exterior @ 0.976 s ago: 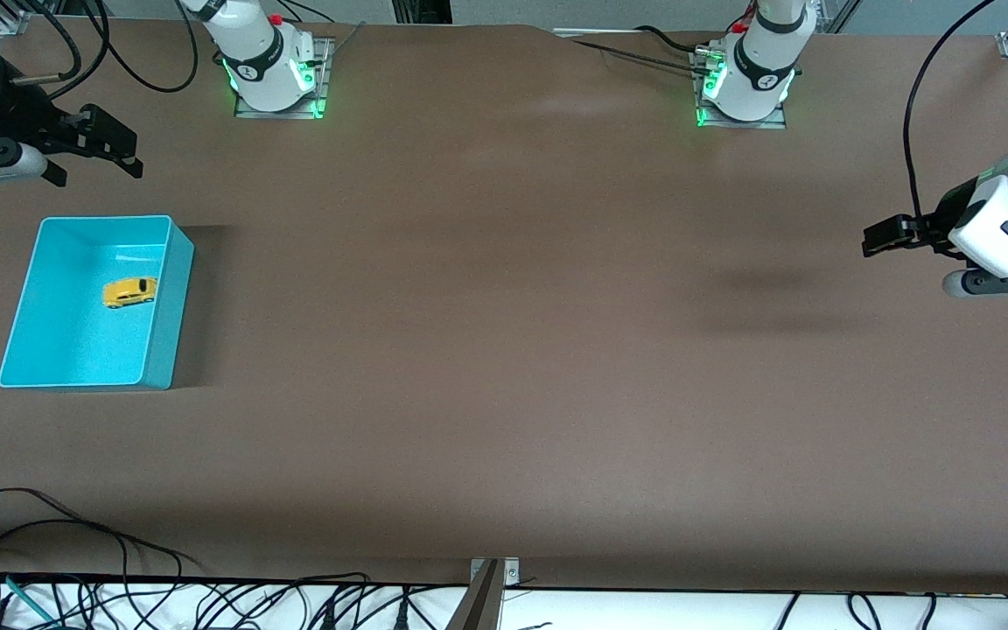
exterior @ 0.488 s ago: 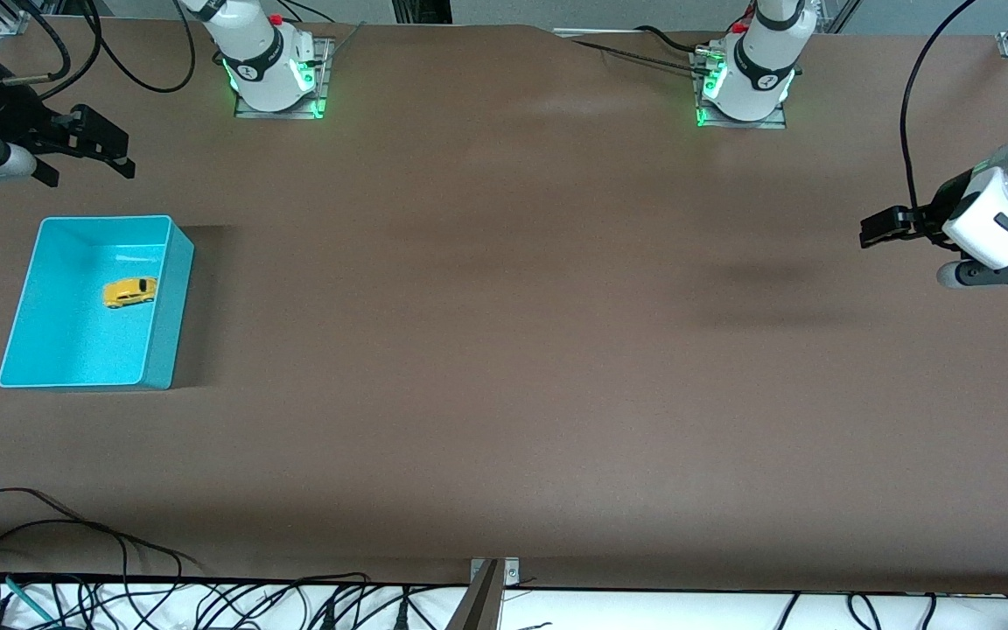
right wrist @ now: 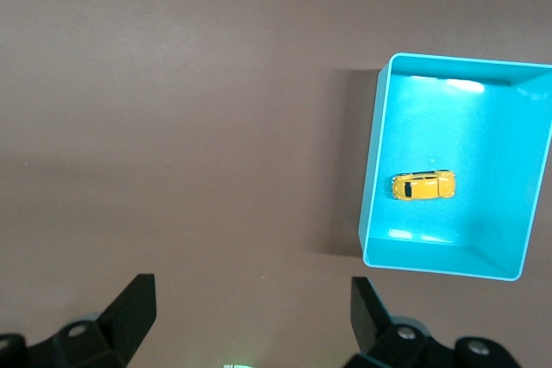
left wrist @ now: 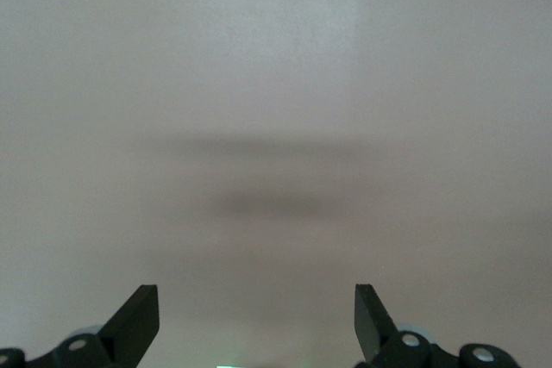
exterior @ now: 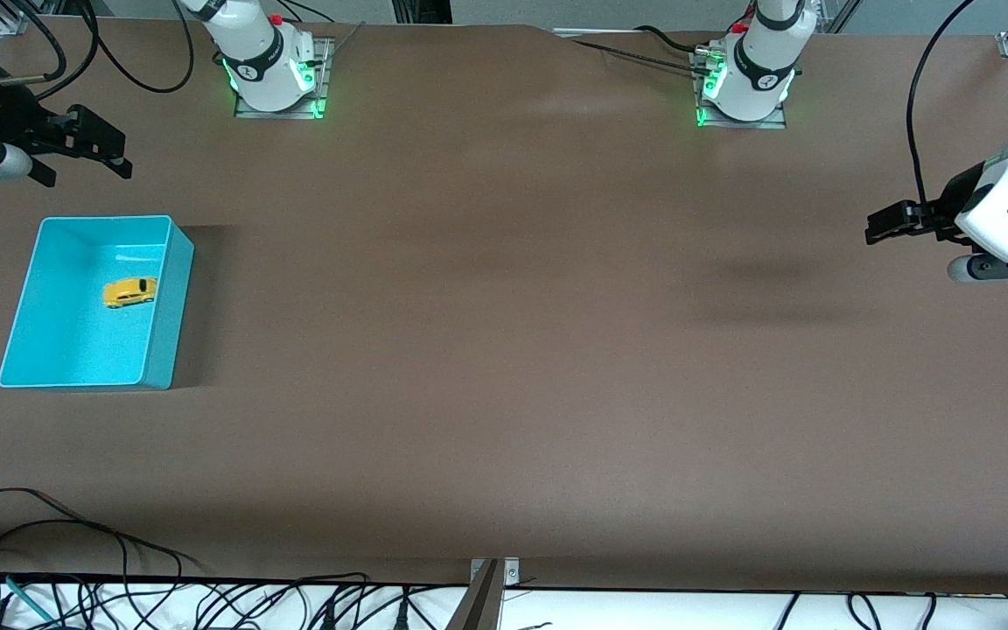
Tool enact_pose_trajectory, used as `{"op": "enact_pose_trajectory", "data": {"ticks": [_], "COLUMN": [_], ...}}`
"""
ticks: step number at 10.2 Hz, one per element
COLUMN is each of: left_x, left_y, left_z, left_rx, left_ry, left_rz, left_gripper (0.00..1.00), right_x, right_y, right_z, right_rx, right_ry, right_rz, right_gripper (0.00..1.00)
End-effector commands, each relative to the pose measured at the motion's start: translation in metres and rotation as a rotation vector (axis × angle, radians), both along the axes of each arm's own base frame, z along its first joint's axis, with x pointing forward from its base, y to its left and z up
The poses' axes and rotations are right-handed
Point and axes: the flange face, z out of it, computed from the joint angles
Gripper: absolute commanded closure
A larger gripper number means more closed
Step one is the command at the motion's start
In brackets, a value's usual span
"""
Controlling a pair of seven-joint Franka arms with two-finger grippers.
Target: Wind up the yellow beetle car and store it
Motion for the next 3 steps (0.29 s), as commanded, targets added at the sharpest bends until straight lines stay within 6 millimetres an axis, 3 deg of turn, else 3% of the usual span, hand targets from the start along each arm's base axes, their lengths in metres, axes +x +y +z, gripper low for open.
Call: {"op": "enact_pose_trajectory", "data": {"ticks": [1, 3], "left_x": [-0.0055, -0.0012], "left_y": [-0.018, -0.021], "left_z": [0.0043, 0.0059], "left_rx": [-0.016, -0.022], "left_ry": [-0.004, -0.011], "left_rz": [-0.048, -0.049], "left_gripper": [0.0, 0.0], "right_x": [0.0021, 0.0022], "right_y": [-0.0014, -0.0022], "right_z": [0.007, 0.007], "right_rx": [-0.013, -0.013], "right_ry": [0.006, 0.006], "right_rz": [0.023, 0.022], "right_gripper": [0.0, 0.0]}}
